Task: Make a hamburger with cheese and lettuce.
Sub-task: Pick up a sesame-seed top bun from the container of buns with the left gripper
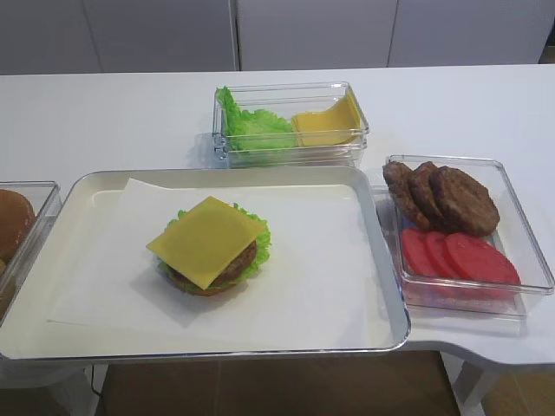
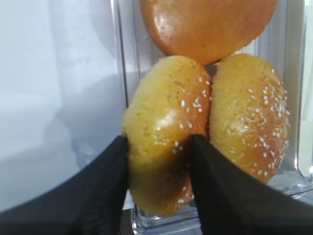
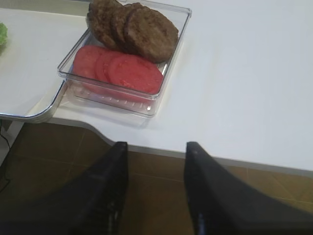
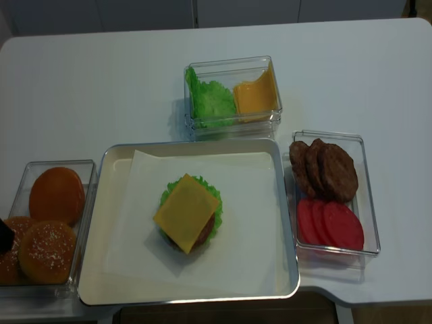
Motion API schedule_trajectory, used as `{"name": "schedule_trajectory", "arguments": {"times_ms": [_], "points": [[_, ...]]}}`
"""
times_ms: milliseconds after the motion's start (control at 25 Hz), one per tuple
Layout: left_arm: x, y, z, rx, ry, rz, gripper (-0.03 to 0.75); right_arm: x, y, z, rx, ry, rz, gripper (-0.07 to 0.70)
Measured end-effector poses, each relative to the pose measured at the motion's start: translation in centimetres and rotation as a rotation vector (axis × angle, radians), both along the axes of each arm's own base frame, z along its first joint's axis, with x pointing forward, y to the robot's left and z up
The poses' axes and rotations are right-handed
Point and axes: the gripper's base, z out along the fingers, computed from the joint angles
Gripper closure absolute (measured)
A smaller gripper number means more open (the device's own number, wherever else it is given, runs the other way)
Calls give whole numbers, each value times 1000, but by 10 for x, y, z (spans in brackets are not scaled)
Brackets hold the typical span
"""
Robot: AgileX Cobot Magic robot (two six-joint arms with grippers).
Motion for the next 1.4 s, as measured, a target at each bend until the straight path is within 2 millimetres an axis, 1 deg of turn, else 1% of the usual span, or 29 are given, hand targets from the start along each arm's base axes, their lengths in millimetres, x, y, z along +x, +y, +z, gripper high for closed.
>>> {"name": "schedule_trajectory", "arguments": {"times_ms": [280,440,760,1280,1400], "points": [[1,0,4,-1,-2,-10,442,0,0,0,0,0,0,342],[5,3,13,11,-21,-15,489,0,0,0,0,0,0,342],[5,2,20,18,-52,-13,511,0,0,0,-2,0,1,342],[3,0,25,18,-70,-12,601,0,0,0,-2,0,1,342],[3,-1,26,21,-73,-12,609,0,0,0,-2,0,1,342]]}}
